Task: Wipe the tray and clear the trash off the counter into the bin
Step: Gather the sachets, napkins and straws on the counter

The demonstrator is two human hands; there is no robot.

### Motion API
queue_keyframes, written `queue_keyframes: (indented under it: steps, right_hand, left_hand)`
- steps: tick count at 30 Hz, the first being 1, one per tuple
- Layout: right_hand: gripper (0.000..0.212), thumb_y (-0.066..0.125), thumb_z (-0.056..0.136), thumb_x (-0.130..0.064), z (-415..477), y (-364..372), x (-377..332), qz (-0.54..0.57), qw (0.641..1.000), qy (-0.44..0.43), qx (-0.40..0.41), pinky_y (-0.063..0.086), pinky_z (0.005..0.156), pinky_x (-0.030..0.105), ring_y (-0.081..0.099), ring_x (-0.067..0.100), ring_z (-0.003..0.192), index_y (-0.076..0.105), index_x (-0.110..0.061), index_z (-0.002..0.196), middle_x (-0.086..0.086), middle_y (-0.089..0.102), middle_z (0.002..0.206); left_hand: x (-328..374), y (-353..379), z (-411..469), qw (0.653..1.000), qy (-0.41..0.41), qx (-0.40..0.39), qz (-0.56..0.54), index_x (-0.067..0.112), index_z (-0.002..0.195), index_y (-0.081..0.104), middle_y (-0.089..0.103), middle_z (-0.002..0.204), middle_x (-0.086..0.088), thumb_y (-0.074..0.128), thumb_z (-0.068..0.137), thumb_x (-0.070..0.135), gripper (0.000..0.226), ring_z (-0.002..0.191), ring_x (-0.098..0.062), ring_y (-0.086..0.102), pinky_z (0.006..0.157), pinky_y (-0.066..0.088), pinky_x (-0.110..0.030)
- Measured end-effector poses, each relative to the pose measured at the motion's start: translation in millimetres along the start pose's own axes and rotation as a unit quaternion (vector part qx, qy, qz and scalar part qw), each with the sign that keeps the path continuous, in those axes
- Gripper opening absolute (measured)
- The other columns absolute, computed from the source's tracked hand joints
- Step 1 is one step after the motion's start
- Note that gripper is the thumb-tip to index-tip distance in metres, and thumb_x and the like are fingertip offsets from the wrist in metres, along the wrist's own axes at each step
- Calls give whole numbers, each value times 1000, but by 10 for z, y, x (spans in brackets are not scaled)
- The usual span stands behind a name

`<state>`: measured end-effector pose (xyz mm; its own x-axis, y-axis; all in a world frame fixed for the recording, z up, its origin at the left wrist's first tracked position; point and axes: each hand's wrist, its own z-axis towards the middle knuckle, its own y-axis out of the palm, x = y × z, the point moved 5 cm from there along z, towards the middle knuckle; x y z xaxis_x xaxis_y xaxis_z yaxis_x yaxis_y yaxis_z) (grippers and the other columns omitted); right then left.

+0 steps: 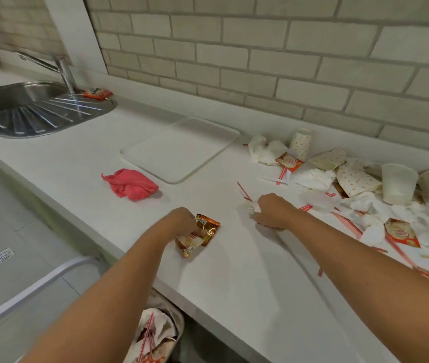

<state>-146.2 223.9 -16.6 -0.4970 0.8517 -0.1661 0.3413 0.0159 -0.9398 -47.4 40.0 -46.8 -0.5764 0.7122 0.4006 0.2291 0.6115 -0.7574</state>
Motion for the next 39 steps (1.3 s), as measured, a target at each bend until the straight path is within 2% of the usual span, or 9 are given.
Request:
queue_keyframes:
  steps: [3,10,19,22,25,28,30,35,39]
  right_hand:
    - [31,55,88,-24,-111,-34,-488,73,996,-44,-19,28,46,23,42,15,56,39,-13,63,1,45,67]
    - [27,60,85,-18,-755,268,-1742,81,958,-187,-203,33,42,21,45,12,47,46,-13,62,0,49,61]
    - [22,55,86,-24,-1013,1220,-2489,45,935,-130,-326,34,50,23,47,16,61,51,-7,73,5,50,76]
    - [22,55,87,-22,-941,1588,-2484,49,942,-77,-324,39,56,22,52,21,70,54,-6,101,11,49,95]
    - [16,56,90,-15,-868,1787,-2436,125,941,3,-316,40,41,15,58,17,50,53,0,88,16,53,88]
    - [49,53,94,-31,-782,1838,-2430,138,950,13,-281,51,86,31,59,31,112,50,4,128,20,53,131]
    - [60,52,94,-38,-757,1851,-2419,157,950,23,-267,45,97,36,53,33,122,42,2,138,19,49,137]
    - [39,51,95,-33,-751,1806,-2443,141,953,-5,-270,48,66,30,58,27,83,55,-2,117,8,54,77]
    - [39,49,96,-22,-774,1646,-2458,168,944,-11,-283,56,79,36,68,32,82,51,6,123,24,66,100]
  left_hand:
    - [-303,-125,-163,1000,-5,-11,1,4,96,60,55,89,-7,68,82,34,35,85,-22,52,71,39,-26]
    - [-1104,-269,-583,993,-25,-97,60,9,96,67,60,84,1,70,78,40,36,76,-16,53,60,38,-22]
    - [-2183,284,-918,983,-167,-69,-4,3,119,58,61,123,-8,71,79,33,51,97,-22,58,82,46,-27]
    - [-2319,596,-964,982,-177,-52,-34,3,121,56,60,125,-11,66,84,30,47,104,-21,59,81,46,-25]
    - [-2354,760,-944,986,-155,-8,-63,2,113,58,62,116,-15,57,90,24,32,114,-26,57,74,46,-25]
    - [-2363,795,-938,982,-160,15,-98,4,104,60,58,93,-10,53,92,30,29,100,-24,58,66,42,-23]
    - [-2385,810,-914,979,-165,20,-122,1,118,55,59,105,-12,53,92,37,44,104,-24,58,76,45,-26]
    - [-2276,753,-890,977,-145,12,-156,1,138,36,44,141,-18,44,96,42,59,128,-31,45,98,39,-33]
    - [-2060,578,-832,991,-81,-1,-103,1,112,59,63,112,-18,43,97,32,38,106,-30,59,81,45,-31]
